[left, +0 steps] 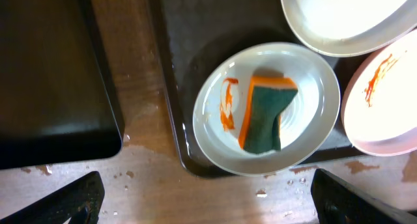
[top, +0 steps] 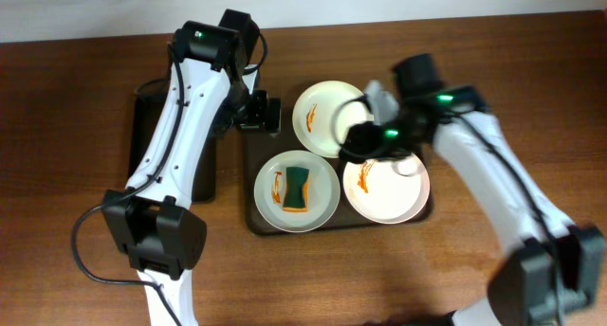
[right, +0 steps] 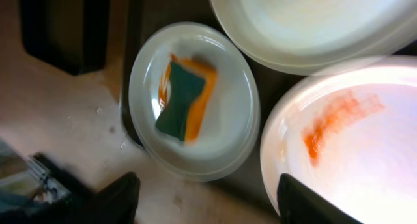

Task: Clean dirty plates on tray and stack at the side
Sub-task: 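Hold the lower-left plate rim with the right gripper and scrub with the sponge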

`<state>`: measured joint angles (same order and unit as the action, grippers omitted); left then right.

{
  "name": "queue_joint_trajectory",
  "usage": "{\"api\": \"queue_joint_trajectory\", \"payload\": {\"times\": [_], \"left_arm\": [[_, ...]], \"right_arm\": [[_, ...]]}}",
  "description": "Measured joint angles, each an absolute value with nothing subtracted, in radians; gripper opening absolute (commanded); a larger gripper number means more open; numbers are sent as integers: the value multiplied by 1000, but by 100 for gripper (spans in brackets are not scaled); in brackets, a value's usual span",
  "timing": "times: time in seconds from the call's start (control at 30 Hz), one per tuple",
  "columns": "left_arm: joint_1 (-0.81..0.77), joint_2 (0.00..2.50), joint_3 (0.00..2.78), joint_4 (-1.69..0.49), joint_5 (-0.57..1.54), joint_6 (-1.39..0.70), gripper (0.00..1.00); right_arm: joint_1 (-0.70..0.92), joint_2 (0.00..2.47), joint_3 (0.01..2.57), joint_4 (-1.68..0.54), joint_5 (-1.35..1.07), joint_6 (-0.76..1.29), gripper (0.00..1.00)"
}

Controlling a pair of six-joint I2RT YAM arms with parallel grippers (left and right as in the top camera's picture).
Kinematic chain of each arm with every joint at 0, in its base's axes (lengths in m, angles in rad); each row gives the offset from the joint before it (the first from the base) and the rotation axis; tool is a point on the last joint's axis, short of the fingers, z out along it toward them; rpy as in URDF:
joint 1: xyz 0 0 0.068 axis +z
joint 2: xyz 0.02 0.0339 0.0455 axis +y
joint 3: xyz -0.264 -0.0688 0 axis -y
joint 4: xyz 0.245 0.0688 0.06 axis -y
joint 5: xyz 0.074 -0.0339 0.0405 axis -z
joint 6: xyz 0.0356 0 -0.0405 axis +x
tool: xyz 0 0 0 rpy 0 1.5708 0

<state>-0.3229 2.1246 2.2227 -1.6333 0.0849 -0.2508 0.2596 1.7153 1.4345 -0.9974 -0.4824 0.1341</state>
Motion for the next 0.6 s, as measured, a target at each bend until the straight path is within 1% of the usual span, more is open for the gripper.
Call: {"api": "queue_joint_trajectory", "payload": {"times": [0.07,0.13,0.27,0.4,0.57,0.6], "left_arm": [[-323,2125,2223,-1635,85,-251,100],[-323,2125,2223,-1632,85,-251,100],[-323,2125,2223,-1630,85,-251,100],[-323,2125,2223,-1631,85,-251,100],[-323,2125,2223,-1630,85,-251,100],[-323,2125,2223,-1630,85,-251,100]], "right_arm": [[315,1834,1434,-931,-413,153,67],[314,1899,1434,-910,-381,157,54],[339,1929,1423,-851,-344,156,53],[374,1935,1380,-786,-276,154,49],[402,1975,1338,-725,-270,154,49],[413,1985,1338,-724,-270,154,46]]}}
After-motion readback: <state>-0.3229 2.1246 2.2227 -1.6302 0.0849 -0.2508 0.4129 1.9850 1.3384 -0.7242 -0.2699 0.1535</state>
